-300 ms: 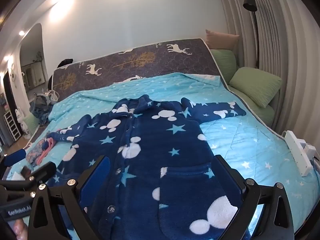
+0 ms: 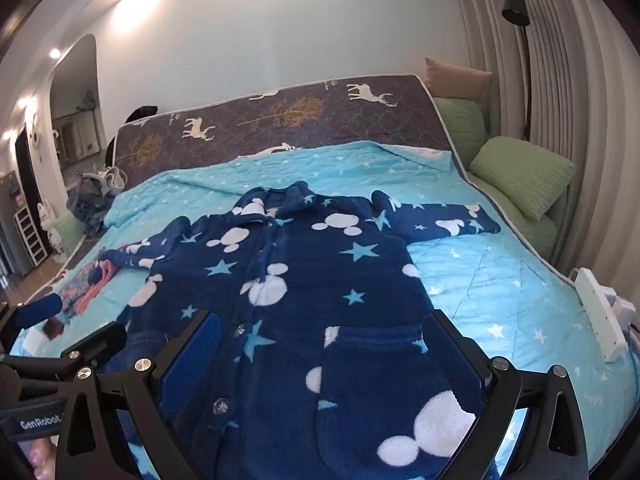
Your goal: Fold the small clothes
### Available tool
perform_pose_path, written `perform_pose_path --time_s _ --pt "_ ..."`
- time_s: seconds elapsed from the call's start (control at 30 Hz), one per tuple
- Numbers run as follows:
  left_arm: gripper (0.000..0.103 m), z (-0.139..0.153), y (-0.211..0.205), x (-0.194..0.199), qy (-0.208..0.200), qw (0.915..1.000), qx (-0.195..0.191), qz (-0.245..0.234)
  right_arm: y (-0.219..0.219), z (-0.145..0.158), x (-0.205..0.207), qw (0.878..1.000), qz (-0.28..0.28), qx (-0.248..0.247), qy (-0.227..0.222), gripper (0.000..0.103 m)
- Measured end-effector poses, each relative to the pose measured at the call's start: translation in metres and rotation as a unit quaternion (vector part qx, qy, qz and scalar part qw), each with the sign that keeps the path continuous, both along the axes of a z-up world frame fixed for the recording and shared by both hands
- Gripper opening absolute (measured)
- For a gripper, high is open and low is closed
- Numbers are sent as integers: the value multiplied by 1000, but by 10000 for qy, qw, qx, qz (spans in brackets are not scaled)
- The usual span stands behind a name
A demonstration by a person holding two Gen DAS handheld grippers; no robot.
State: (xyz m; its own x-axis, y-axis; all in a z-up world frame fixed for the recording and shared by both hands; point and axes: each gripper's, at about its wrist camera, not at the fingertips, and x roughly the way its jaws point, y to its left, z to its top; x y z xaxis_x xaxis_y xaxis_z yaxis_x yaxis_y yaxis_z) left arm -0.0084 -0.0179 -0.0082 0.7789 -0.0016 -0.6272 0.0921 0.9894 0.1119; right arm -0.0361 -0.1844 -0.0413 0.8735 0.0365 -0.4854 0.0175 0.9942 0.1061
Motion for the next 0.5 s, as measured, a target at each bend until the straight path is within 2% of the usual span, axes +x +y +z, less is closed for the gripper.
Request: perform_pose_path --time_s 0.2,0.5 --pt "102 -4 4 3 87 9999 -125 34 2 1 -6 9998 85 -86 -170 103" --pt "102 -7 8 2 50 9999 -86 38 0 4 -8 9997 -18 26 -229 103"
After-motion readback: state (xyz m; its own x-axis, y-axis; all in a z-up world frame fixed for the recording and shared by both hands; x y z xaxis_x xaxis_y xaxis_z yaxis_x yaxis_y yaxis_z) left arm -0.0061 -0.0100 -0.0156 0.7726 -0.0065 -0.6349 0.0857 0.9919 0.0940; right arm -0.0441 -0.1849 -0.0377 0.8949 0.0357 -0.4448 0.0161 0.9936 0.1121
